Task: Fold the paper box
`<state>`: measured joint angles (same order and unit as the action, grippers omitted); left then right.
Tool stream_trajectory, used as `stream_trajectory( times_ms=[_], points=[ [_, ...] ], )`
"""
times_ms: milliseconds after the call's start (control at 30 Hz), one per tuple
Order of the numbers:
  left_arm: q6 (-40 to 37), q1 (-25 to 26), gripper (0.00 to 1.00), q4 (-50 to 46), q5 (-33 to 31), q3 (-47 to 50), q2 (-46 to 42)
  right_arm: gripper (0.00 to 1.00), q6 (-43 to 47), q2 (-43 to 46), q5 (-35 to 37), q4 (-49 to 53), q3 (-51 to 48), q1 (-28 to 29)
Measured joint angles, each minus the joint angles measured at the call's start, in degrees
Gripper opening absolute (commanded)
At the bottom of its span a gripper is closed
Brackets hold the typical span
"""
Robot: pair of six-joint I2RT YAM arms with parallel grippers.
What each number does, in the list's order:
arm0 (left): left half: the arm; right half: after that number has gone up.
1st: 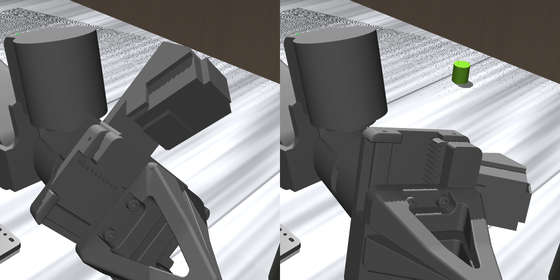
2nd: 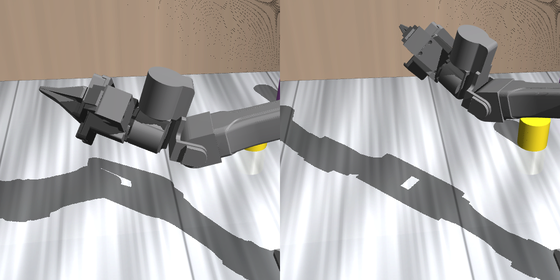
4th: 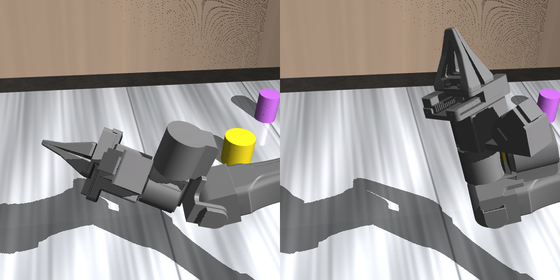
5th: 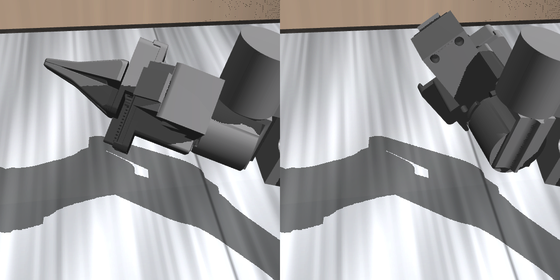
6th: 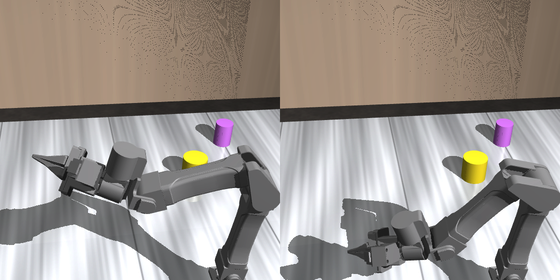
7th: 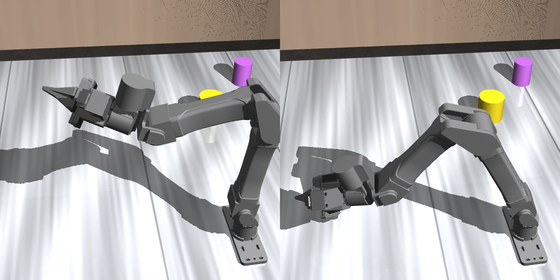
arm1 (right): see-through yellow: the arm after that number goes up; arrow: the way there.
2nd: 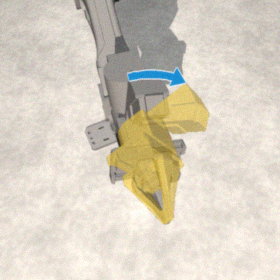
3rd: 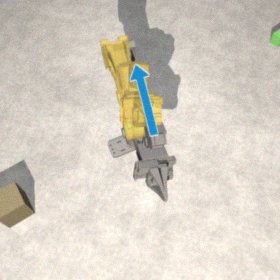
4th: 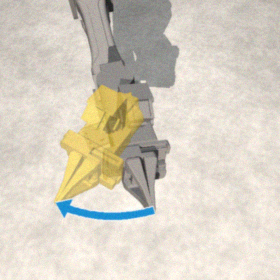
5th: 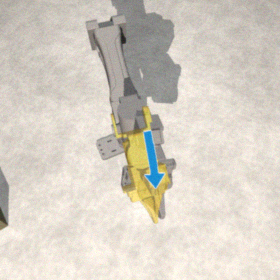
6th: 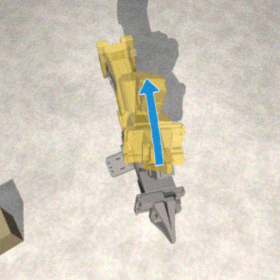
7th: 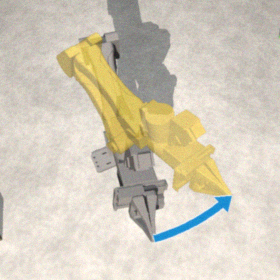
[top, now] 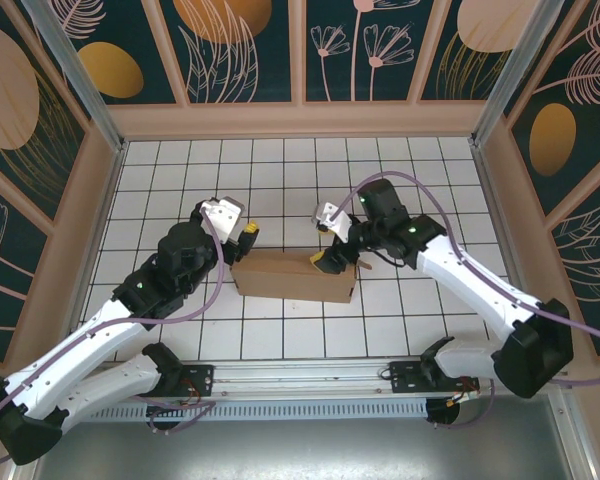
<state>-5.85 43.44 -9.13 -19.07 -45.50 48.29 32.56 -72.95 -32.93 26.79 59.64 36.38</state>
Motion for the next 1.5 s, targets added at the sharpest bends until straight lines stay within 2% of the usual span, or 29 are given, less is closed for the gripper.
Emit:
stream_trajectory(
  times_ms=[167, 333, 667, 733, 900, 1067, 1300, 1400, 1500],
  points=[
    [0.2, 0.0, 0.78, 0.0, 0.6, 0.5, -0.1, 0.79, -0.4, -1.8, -3.6, 0.3, 0.3, 2.4],
    [0.2, 0.0, 0.78, 0.2, 0.7, 0.5, -0.1, 0.81, 0.2, -4.8, -4.0, 1.8, 2.6, 4.1],
    [0.6, 0.0, 0.78, 0.4, 1.1, 0.5, 0.0, 0.83, 3.3, -10.1, 0.7, 6.7, 3.0, 8.8],
    [0.6, 0.0, 0.78, 0.4, 1.1, 0.5, 0.0, 0.79, 3.6, -10.8, 2.2, 7.0, 3.0, 9.3],
    [0.6, 0.0, 0.78, 0.7, 1.2, 0.9, 0.1, 0.60, 5.1, -12.2, 6.0, 7.1, 3.2, 9.7],
    [0.6, 0.0, 0.79, 1.2, 1.3, 0.9, 0.3, 0.31, 8.1, -13.6, 9.2, 7.5, 5.1, 9.7],
    [0.6, 0.0, 0.80, 1.7, 1.2, 0.9, 0.3, 0.29, 12.7, -14.2, 11.0, 10.4, 9.1, 8.3],
    [0.6, 0.0, 0.80, 2.1, 1.2, 0.9, 0.3, 0.31, 15.5, -14.4, 10.3, 12.1, 12.5, 5.2],
    [0.6, 0.0, 0.81, 2.9, 1.0, 1.0, 0.3, 0.32, 19.5, -15.5, 7.6, 12.7, 16.2, -0.4]
  ],
)
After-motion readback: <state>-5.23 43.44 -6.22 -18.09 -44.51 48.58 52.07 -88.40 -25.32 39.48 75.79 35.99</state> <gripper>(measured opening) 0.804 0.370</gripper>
